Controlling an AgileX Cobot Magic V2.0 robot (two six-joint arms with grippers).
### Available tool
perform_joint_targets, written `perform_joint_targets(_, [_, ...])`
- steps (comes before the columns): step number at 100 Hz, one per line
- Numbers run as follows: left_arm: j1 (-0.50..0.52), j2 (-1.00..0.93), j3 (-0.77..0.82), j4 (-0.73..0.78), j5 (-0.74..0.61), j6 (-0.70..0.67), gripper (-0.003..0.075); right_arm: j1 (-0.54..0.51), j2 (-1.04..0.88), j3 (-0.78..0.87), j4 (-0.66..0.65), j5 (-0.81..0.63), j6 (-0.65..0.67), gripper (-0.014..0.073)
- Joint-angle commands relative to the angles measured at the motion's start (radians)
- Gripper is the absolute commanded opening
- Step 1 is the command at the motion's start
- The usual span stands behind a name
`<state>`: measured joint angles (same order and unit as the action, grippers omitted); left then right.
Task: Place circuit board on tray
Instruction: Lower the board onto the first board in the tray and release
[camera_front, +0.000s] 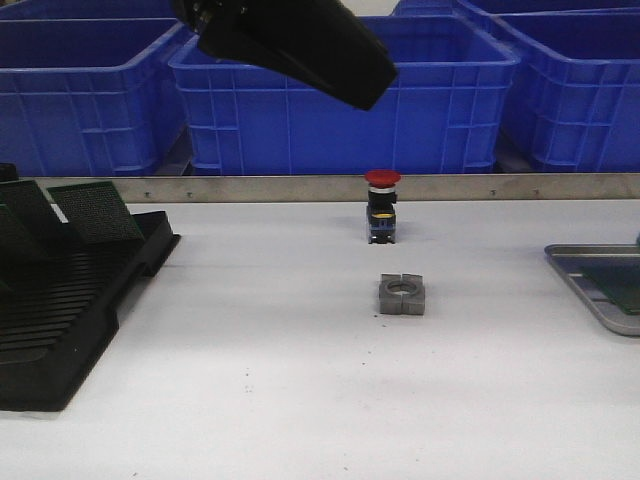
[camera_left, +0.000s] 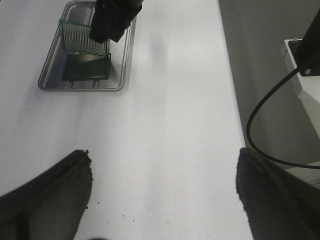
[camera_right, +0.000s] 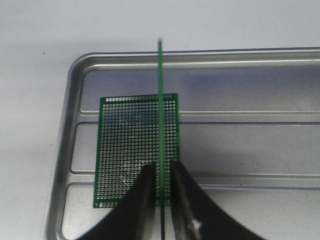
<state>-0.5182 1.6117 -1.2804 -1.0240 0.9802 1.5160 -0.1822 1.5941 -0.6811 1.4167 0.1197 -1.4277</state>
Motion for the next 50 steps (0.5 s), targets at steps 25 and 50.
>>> perform_joint_targets(25, [-0.008,-0.039,-0.03,-0.059,0.002,-0.009,0.0549,-0.008,-0.062,-0.028,0.016,-0.107,-0.001,0.0635])
perform_joint_targets(50, [0.015,-0.039,-0.031,-0.059,0.002,-0.009,0.0456,-0.008,-0.154,-0.028,0.016,-0.067,-0.012,0.0635])
